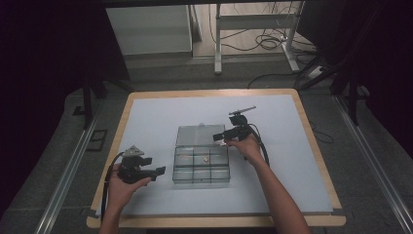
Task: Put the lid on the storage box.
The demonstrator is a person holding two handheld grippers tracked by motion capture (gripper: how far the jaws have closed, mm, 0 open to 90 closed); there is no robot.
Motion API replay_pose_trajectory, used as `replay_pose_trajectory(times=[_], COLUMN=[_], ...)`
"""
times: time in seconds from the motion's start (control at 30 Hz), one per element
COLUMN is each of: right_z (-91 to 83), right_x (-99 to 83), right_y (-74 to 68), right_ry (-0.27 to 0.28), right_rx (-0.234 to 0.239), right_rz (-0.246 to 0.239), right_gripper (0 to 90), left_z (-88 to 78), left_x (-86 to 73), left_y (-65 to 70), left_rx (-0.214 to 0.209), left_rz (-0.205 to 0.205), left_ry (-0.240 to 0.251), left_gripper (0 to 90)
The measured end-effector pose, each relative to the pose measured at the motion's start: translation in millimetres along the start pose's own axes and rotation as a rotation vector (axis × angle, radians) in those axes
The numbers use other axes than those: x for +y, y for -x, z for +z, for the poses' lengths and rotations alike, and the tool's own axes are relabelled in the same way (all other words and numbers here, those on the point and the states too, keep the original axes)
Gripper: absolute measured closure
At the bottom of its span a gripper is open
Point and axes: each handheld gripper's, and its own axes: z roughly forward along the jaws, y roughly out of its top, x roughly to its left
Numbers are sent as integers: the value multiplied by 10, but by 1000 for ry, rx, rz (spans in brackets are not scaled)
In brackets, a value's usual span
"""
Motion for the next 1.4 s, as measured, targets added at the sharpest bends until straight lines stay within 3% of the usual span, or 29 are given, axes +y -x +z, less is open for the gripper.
replay_pose_trajectory(times=[0.7, 0.93, 1.4], right_z=[-28, -41, -86], right_x=[-31, -42, -43], right_y=[-12, -20, -40], right_ry=[41, 55, 78], right_rx=[16, 19, 29], right_rz=[-3, -3, -14], right_gripper=[364, 388, 446], left_z=[-4, -33, 1], left_x=[3, 5, 6], left_y=[10, 0, 13], left_rx=[15, 33, 22], left_rz=[4, -8, -1], left_ry=[17, 49, 32], left_gripper=[269, 276, 274])
